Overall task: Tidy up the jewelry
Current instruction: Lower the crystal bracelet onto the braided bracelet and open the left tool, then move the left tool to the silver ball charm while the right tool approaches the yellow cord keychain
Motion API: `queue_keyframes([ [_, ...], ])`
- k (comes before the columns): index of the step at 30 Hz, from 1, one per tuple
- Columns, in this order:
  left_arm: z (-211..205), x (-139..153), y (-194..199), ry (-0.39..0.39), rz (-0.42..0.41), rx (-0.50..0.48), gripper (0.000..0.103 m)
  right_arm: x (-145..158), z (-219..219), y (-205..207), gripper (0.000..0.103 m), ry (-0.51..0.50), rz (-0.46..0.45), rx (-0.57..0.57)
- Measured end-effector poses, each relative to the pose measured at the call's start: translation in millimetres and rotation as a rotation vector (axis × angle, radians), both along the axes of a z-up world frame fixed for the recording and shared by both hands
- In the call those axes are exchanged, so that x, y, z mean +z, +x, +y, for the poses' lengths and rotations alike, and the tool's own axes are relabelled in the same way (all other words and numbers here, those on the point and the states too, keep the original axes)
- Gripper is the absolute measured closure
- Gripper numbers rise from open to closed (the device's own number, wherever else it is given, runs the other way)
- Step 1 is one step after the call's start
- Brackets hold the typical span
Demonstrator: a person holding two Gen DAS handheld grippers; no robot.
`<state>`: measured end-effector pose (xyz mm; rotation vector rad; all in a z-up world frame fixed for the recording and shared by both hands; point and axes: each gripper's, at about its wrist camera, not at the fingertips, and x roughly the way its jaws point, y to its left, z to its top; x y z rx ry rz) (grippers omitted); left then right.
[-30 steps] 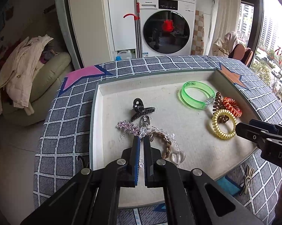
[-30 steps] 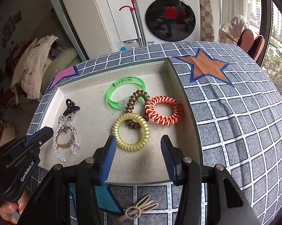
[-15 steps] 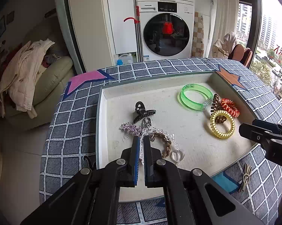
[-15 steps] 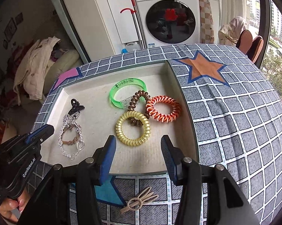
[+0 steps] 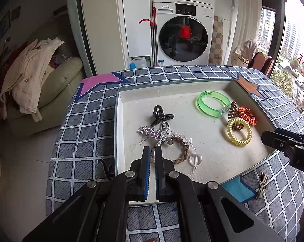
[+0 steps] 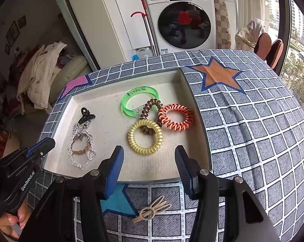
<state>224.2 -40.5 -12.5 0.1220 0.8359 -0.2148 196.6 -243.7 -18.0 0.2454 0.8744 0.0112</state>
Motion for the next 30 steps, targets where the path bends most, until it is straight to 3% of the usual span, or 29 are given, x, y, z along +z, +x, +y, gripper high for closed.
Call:
queue_keyframes([
  [4, 6, -2, -3, -0.029, 0.010, 0.015, 0.079, 2, 3, -4, 0.041, 0.004, -0.007, 0.008],
  [5, 8, -3, -4, -0.031, 0.011, 0.020, 0.074, 3, 3, -5, 0.040, 0.004, -0.011, 0.009],
  [6, 9, -3, -4, -0.032, 0.014, 0.023, 0.025, 3, 4, -6, 0.038, 0.001, -0.015, 0.009],
  [7, 10, -3, -4, -0.029, 0.022, 0.031, 0.000, 4, 4, -7, 0.035, -0.002, -0.018, 0.011],
  [12, 9, -9, -2, -0.011, -0.021, 0.036, 0.000, 8, 6, -11, 0.030, -0.009, -0.034, 0.012],
  [14, 7, -12, -1, 0.001, -0.033, 0.034, 0.000, 9, 6, -12, 0.021, -0.011, -0.038, 0.011],
  [18, 7, -18, 0, -0.008, -0.030, 0.035, 0.000, 15, 6, -18, 0.018, -0.011, -0.080, 0.000],
  [21, 8, -21, 0, -0.012, -0.030, 0.036, 0.000, 18, 5, -24, 0.000, 0.010, -0.112, -0.009],
  [24, 8, -21, -1, -0.009, -0.031, 0.032, 0.000, 19, 3, -29, 0.000, 0.037, -0.131, -0.013],
  [30, 7, -18, -17, 0.014, -0.044, 0.017, 0.000, 18, 1, -35, 0.000, 0.033, -0.081, -0.005],
])
